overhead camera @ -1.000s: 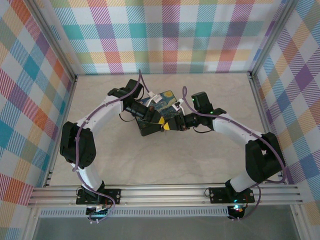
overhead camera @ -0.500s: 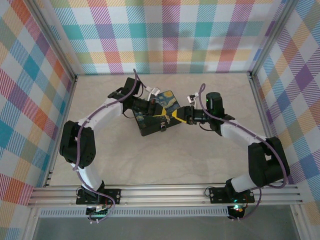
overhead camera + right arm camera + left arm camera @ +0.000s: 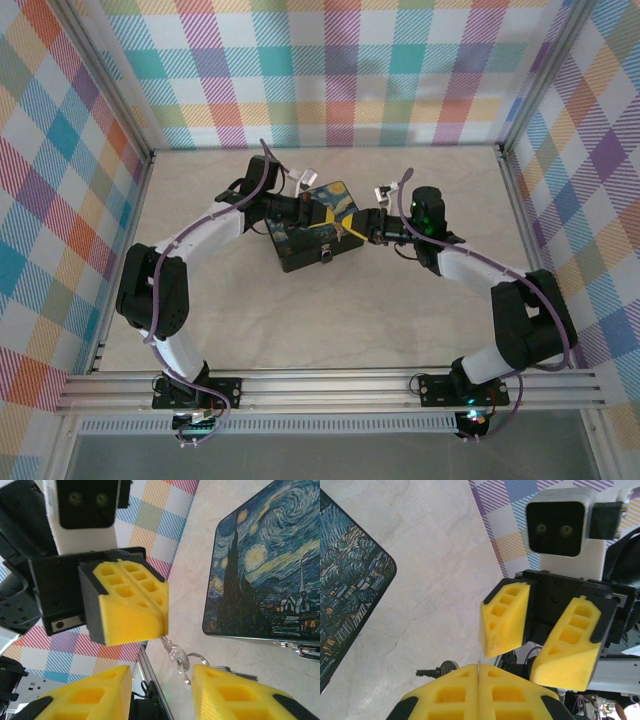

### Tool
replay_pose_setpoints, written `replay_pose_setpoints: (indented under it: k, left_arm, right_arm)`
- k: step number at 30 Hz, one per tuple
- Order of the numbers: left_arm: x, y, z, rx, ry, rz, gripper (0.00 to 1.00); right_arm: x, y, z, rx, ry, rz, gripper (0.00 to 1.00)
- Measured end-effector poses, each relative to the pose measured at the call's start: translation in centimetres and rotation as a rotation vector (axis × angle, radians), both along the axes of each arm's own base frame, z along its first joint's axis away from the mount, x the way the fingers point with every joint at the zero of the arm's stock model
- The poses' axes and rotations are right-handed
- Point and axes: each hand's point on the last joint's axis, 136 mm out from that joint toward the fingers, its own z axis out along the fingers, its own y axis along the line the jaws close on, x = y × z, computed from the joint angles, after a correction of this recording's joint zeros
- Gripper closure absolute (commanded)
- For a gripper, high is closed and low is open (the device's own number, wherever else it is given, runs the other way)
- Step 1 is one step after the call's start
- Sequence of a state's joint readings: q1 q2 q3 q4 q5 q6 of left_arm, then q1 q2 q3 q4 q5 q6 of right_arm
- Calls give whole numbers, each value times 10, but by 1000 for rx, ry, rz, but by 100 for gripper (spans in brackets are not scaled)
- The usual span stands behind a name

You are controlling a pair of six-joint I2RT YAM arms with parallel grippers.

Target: Unlock a padlock with a key

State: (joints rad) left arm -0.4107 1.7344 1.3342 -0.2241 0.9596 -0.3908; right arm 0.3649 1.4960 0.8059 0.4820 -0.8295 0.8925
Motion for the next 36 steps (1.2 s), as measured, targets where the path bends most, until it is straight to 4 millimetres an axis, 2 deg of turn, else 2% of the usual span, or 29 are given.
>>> replay_pose_setpoints:
  k: [6, 19, 36]
  left_arm:
    - [0, 0, 6, -13, -12, 5, 100]
    - [-1, 1, 4, -13, 6, 12, 100]
    - [0, -1, 11, -35, -6, 13, 100]
  right_arm:
    - [2, 3, -6, 1, 16, 0, 63]
    - [8, 12, -9, 40, 12, 20, 76]
    - [2, 19, 2, 88, 10, 61, 83]
